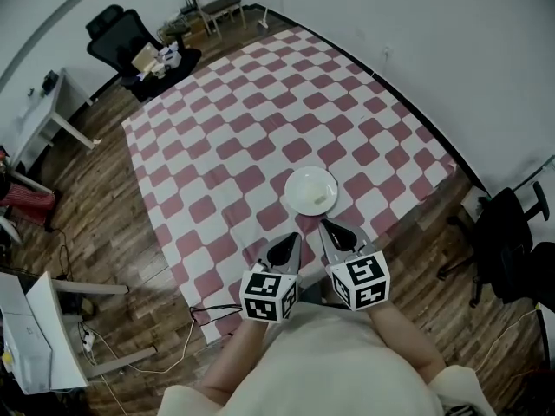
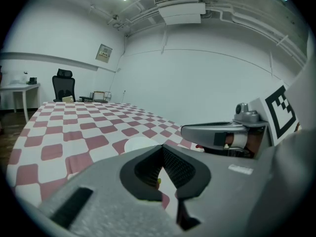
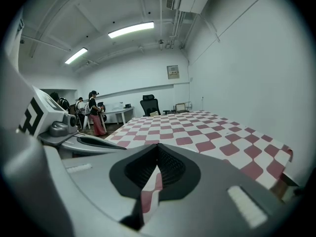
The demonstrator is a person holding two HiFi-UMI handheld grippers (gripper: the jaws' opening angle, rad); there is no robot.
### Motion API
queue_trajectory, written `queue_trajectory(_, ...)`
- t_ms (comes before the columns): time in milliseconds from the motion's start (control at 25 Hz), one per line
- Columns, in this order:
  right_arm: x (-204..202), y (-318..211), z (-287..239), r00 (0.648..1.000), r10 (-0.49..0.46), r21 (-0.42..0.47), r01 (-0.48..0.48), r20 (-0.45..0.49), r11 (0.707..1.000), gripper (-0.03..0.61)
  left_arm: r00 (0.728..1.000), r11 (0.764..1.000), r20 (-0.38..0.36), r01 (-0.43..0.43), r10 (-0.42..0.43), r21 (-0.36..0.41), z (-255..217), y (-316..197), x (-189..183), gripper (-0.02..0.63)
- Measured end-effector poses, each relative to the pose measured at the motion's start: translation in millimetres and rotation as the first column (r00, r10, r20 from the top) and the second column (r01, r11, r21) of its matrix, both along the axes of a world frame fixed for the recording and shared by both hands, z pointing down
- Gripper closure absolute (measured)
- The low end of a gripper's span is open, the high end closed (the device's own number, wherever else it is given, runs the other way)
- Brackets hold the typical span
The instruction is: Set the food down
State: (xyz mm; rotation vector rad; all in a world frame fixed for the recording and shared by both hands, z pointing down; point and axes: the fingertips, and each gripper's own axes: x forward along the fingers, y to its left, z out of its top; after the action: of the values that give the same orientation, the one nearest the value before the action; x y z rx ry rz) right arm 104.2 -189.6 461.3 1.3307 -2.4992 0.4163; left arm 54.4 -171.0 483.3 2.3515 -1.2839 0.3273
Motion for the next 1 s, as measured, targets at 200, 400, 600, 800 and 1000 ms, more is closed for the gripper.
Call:
queue_trajectory(200, -0.6, 15.4, -5.2, 1.000, -0.012, 0.014, 0.012, 0.005, 1.000, 0.574, 1.000, 1.000, 0.005, -0.009, 0.009, 0.006, -1.7, 12.4, 3.2, 0.614)
queue_trajectory(400, -1.3, 28.3, -9.2, 1.000, -0.018, 0.035, 0.018, 0.003, 0.999, 0.574, 1.000, 1.000, 0.009, -0.014, 0.014, 0.014, -2.8, 22.2, 5.4, 0.614)
queue_trajectory(600, 2.2, 37.0, -9.5, 1.000, -0.014, 0.037, 0.014, 0.009, 0.999, 0.574, 1.000, 1.000, 0.012, -0.018, 0.018, 0.016, -2.0, 29.9, 9.1, 0.614)
queue_trajectory(800, 5.8, 38.4, -11.6, 1.000, -0.002, 0.045, 0.002, 0.016, 0.999, 0.574, 1.000, 1.000, 0.012, -0.019, 0.019, 0.019, -2.2, 33.2, 10.6, 0.614)
queue_trajectory(1000, 7.1, 38.8, -12.6, 1.000, -0.006, 0.052, 0.006, 0.009, 0.999, 0.574, 1.000, 1.000, 0.014, -0.018, 0.017, 0.020, -2.4, 33.1, 11.5, 0.614)
